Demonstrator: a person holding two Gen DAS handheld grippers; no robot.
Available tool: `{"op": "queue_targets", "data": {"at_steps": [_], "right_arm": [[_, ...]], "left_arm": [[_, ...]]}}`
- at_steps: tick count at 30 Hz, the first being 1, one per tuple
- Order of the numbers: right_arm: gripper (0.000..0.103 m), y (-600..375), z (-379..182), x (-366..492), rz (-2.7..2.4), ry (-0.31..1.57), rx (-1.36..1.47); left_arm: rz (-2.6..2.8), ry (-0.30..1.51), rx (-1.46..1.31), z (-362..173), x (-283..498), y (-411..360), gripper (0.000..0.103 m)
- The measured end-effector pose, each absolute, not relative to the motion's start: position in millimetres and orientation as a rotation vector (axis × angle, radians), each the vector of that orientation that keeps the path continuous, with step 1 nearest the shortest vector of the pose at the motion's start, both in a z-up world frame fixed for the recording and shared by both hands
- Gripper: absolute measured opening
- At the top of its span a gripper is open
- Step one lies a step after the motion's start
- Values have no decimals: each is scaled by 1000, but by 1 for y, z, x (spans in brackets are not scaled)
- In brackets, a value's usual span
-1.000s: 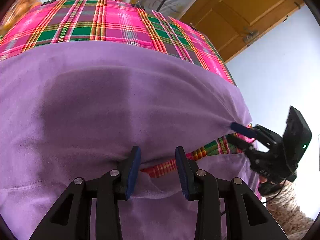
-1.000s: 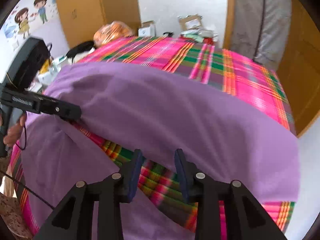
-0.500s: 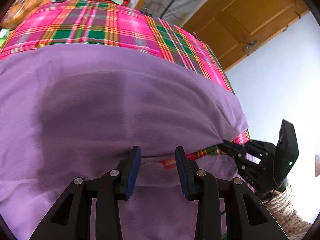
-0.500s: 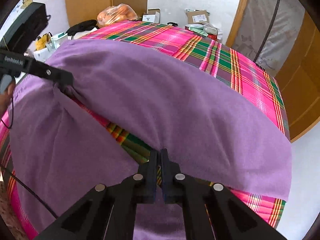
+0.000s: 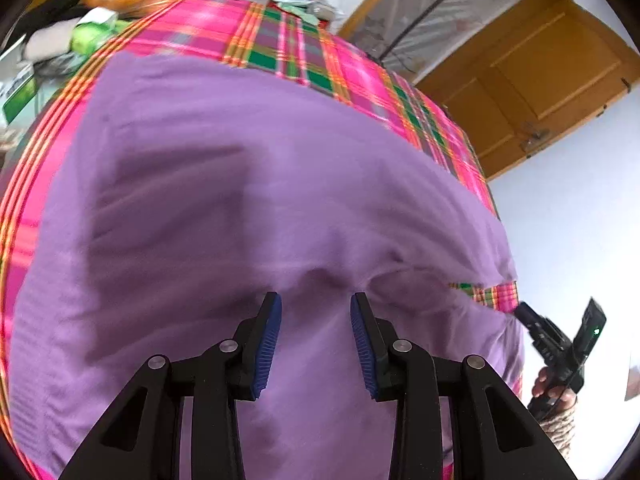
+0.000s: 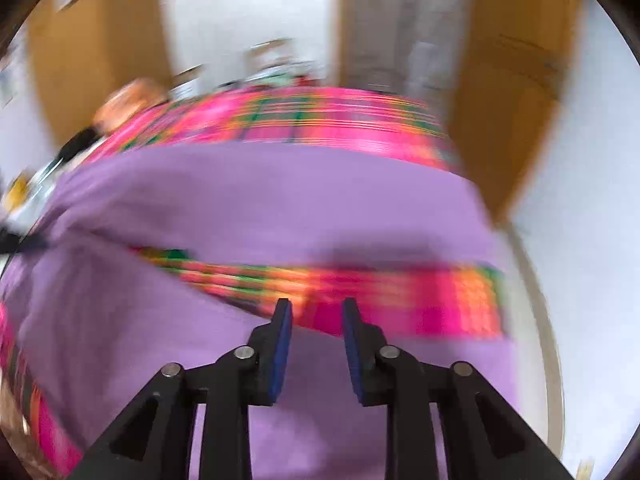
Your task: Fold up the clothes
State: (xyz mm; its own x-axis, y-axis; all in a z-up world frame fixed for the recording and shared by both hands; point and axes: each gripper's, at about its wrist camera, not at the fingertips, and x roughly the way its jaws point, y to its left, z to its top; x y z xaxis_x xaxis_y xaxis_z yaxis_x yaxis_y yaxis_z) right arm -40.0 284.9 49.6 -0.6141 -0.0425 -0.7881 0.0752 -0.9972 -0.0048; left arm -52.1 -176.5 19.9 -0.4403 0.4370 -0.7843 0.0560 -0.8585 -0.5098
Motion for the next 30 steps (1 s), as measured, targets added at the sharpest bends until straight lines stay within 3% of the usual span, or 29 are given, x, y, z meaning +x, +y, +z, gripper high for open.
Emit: {"op": "queue_targets", "data": {"at_steps": [11, 18, 24, 26, 30], "right_arm": [[40, 384, 35, 2, -3008, -366, 1452], [41, 376, 29, -34, -2969, -259, 1475], [42, 384, 21, -50, -2967, -280, 1504], [39, 388, 19, -45, -2974, -282, 1491], [5, 387, 19, -35, -3000, -227, 1493]], "left_arm": [[2373, -759, -1517, 8, -26, -187, 37], [2388, -773, -1528, 6, -19, -182, 37], [2400, -793, -1533, 6, -20, -180, 37], [2405, -796, -1535, 7, -20, -180, 37], [2414, -796, -1540, 7, -20, -179, 37]]}}
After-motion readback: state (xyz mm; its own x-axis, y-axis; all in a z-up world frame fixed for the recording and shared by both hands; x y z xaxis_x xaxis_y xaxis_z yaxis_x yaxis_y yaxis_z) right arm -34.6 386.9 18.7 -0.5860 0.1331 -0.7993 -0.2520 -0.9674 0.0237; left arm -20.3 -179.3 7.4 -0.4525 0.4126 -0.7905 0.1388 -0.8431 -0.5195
